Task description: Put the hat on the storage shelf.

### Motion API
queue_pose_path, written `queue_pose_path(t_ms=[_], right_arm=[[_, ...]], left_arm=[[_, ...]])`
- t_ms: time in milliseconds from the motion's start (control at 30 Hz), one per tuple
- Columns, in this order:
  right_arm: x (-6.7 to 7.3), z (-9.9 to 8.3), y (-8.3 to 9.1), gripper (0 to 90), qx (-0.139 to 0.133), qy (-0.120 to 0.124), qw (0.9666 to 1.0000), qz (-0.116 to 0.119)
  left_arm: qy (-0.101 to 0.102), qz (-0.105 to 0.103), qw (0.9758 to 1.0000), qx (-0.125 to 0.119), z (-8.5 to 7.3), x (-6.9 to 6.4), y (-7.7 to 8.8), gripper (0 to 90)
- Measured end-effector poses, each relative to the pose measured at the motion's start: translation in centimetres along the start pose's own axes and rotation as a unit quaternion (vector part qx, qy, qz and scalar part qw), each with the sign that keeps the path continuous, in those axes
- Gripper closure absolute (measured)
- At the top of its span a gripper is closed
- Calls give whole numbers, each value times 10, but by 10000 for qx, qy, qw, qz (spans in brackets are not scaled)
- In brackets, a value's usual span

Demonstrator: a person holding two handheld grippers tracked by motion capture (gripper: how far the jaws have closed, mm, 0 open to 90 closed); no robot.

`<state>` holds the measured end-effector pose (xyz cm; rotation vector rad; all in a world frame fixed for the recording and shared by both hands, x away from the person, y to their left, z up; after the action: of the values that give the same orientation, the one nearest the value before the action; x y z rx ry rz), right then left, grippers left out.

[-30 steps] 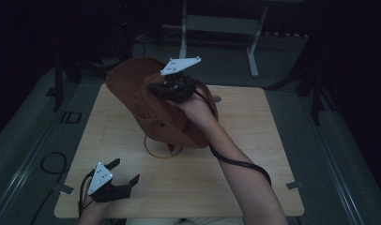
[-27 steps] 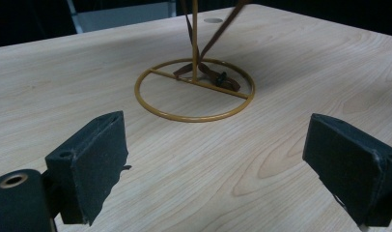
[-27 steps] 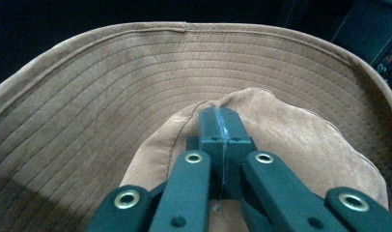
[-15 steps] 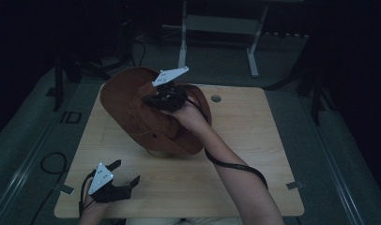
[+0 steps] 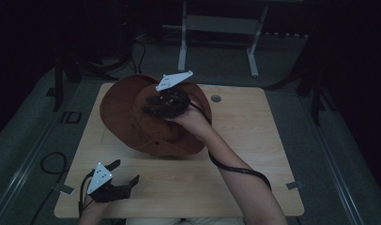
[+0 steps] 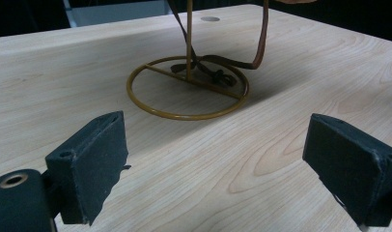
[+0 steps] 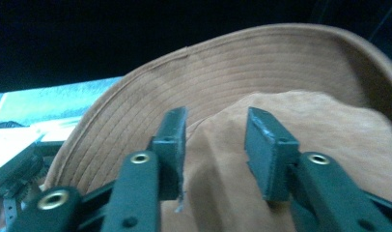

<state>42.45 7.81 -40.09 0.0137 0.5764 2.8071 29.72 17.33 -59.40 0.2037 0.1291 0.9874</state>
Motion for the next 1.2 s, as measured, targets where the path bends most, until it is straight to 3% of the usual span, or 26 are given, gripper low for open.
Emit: queue_pose_path(t_ms=[167, 500, 567, 600, 700, 933, 1200], right_arm=[[0, 2, 17, 408, -71, -7, 10000, 22], [-1, -13, 51, 253, -158, -59, 9999, 30], [2, -16, 58, 161, -256, -153, 9992, 269], [2, -19, 61, 164, -279, -147, 9991, 275], [1, -25, 68, 135, -292, -143, 9992, 212], [-1, -67, 98, 139, -167, -222, 9996, -61], [-17, -99, 134, 139, -298, -284, 9973, -603]], left_arm=[[-25, -9, 10000, 34, -1, 0, 0, 93], [-56, -41, 10000, 66, -2, -3, -3, 92], [-56, -45, 9999, 86, -3, -3, -4, 92], [-66, -40, 9999, 80, -3, -3, -4, 93], [-71, -46, 9999, 95, -3, -3, -4, 93], [-31, -72, 9999, 83, -5, -4, -4, 92], [-71, -75, 9999, 120, -5, -4, -4, 92]])
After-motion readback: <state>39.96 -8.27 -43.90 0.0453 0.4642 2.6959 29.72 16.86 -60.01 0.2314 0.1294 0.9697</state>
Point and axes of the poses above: each handheld gripper's, and its own axes: y roughly backward along the jaws, z roughly out of its top, x roughly to its left, the point moved 10 cm from there along -y, roughly forward along the jaws, and after that the axes turned 6 degrees about -x, right-handed, at the moved point
